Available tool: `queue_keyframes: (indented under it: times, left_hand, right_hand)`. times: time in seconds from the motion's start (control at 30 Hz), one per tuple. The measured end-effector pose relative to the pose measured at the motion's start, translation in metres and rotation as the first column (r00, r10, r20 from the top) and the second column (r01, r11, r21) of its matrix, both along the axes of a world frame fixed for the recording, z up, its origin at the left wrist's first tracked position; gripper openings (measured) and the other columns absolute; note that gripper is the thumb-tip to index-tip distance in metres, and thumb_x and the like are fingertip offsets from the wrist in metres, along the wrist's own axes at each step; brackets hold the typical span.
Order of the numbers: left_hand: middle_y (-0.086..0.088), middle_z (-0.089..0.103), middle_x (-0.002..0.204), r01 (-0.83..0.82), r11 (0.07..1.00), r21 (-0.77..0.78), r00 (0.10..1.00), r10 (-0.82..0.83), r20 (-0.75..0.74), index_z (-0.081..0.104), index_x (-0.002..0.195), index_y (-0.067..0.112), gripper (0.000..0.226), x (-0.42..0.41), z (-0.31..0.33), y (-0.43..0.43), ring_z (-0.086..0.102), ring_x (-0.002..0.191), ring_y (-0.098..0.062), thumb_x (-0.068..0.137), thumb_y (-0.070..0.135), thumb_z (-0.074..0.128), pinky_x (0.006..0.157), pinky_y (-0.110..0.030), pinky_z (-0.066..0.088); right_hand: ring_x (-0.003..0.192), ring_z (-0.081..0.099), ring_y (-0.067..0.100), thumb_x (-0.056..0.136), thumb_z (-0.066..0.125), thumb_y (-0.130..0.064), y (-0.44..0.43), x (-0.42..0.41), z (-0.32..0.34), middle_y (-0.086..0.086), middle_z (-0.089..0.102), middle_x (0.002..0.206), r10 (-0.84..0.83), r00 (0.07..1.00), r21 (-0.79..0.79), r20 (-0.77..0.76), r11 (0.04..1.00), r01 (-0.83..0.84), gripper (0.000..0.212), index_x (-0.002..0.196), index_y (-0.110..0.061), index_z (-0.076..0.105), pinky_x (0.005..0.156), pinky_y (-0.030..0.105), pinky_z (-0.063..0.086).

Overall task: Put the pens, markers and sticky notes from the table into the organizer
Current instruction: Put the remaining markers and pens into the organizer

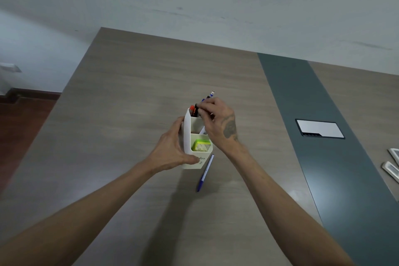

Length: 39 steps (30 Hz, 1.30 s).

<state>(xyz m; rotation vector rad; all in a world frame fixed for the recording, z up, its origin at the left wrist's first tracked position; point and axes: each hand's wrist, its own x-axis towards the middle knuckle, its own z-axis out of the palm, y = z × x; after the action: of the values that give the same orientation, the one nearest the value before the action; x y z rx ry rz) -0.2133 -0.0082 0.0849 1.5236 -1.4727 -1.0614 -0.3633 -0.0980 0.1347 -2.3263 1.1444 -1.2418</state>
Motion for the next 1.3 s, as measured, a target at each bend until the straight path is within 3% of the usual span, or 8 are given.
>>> queue_keyframes:
  times: [0.1, 0.23, 0.4, 0.63, 0.73, 0.87, 1.07, 1.3]
  left_hand:
    - [0.014, 0.063, 0.132, 0.019, 1.0, 0.02, 1.0, -0.019, 0.007, 0.031, 0.154, 0.032, 0.118, 0.002, -0.001, -0.001, 0.063, 0.118, -0.007, 0.054, 0.038, 0.093, 0.09, -0.023, 0.057]
    - [0.017, 0.06, 0.134, 0.01, 0.998, 0.056, 1.0, -0.012, 0.025, 0.026, 0.157, 0.033, 0.125, 0.009, -0.005, 0.001, 0.061, 0.119, -0.005, 0.052, 0.043, 0.092, 0.083, -0.008, 0.048]
    - [0.009, 0.058, 0.141, -0.035, 0.996, 0.081, 0.998, 0.03, 0.062, 0.023, 0.159, 0.029, 0.124, 0.025, -0.014, 0.008, 0.06, 0.124, -0.014, 0.061, 0.026, 0.099, 0.098, -0.028, 0.053]
    - [0.011, 0.057, 0.139, -0.078, 0.992, 0.096, 0.992, 0.068, 0.104, 0.026, 0.157, 0.028, 0.117, 0.04, -0.025, 0.021, 0.059, 0.121, -0.014, 0.064, 0.024, 0.098, 0.099, -0.035, 0.054]
    - [0.014, 0.055, 0.134, -0.084, 0.991, 0.099, 0.992, 0.074, 0.104, 0.027, 0.156, 0.028, 0.115, 0.041, -0.024, 0.023, 0.059, 0.118, -0.012, 0.066, 0.022, 0.098, 0.1, -0.038, 0.055]
    - [0.015, 0.056, 0.135, -0.081, 0.992, 0.099, 0.993, 0.072, 0.088, 0.028, 0.155, 0.029, 0.115, 0.042, -0.023, 0.02, 0.061, 0.116, -0.011, 0.065, 0.023, 0.098, 0.097, -0.033, 0.055]
    - [0.019, 0.06, 0.132, -0.045, 0.997, 0.07, 0.998, 0.042, 0.044, 0.029, 0.154, 0.033, 0.117, 0.035, -0.015, 0.01, 0.063, 0.115, -0.003, 0.06, 0.03, 0.098, 0.087, -0.017, 0.053]
    - [0.018, 0.063, 0.132, -0.027, 0.999, 0.025, 1.0, 0.026, 0.017, 0.029, 0.154, 0.036, 0.118, 0.03, -0.009, 0.011, 0.064, 0.117, -0.004, 0.055, 0.038, 0.095, 0.092, -0.025, 0.056]
  right_hand:
    - [0.077, 0.059, 0.01, 0.091, 0.066, -0.005, -0.006, -0.01, 0.005, 0.009, 0.065, 0.1, -0.131, 0.989, -0.048, 0.07, 0.99, 0.134, 0.016, 0.106, -0.004, 0.072, 0.068, 0.008, 0.047]
    - [0.077, 0.06, 0.014, 0.09, 0.062, -0.002, -0.022, -0.036, -0.022, 0.007, 0.068, 0.098, -0.253, 0.967, 0.091, 0.009, 0.964, 0.251, 0.021, 0.109, -0.007, 0.07, 0.071, 0.028, 0.056]
    - [0.105, 0.064, 0.029, 0.086, 0.068, -0.031, -0.005, -0.051, -0.116, 0.01, 0.066, 0.115, -0.09, 0.812, 0.573, -0.576, 0.664, 0.481, 0.045, 0.126, -0.015, 0.055, 0.089, 0.034, 0.054]
    - [0.105, 0.062, 0.036, 0.084, 0.069, -0.022, 0.027, -0.04, -0.155, 0.015, 0.059, 0.117, -0.085, 0.799, 0.668, -0.595, 0.501, 0.55, 0.042, 0.118, -0.012, 0.047, 0.079, 0.034, 0.047]
    - [0.098, 0.064, 0.034, 0.083, 0.066, -0.015, 0.02, -0.038, -0.144, 0.015, 0.062, 0.112, -0.127, 0.845, 0.675, -0.519, 0.545, 0.497, 0.056, 0.133, -0.017, 0.041, 0.074, 0.033, 0.05]
    - [0.064, 0.064, 0.021, 0.079, 0.063, -0.005, 0.004, -0.034, -0.087, 0.004, 0.067, 0.072, -0.297, 0.923, 0.57, -0.246, 0.726, 0.385, 0.056, 0.13, -0.023, 0.048, 0.055, 0.025, 0.05]
    - [0.07, 0.069, 0.014, 0.086, 0.07, -0.004, -0.005, -0.004, 0.039, 0.004, 0.068, 0.079, -0.176, 0.946, 0.178, 0.273, 0.975, 0.13, 0.054, 0.132, -0.017, 0.044, 0.067, 0.021, 0.059]
    - [0.066, 0.068, 0.014, 0.086, 0.07, -0.003, -0.001, 0.032, 0.037, 0.003, 0.067, 0.078, -0.024, 0.964, 0.093, 0.266, 0.996, -0.001, 0.054, 0.132, -0.014, 0.046, 0.065, 0.026, 0.061]
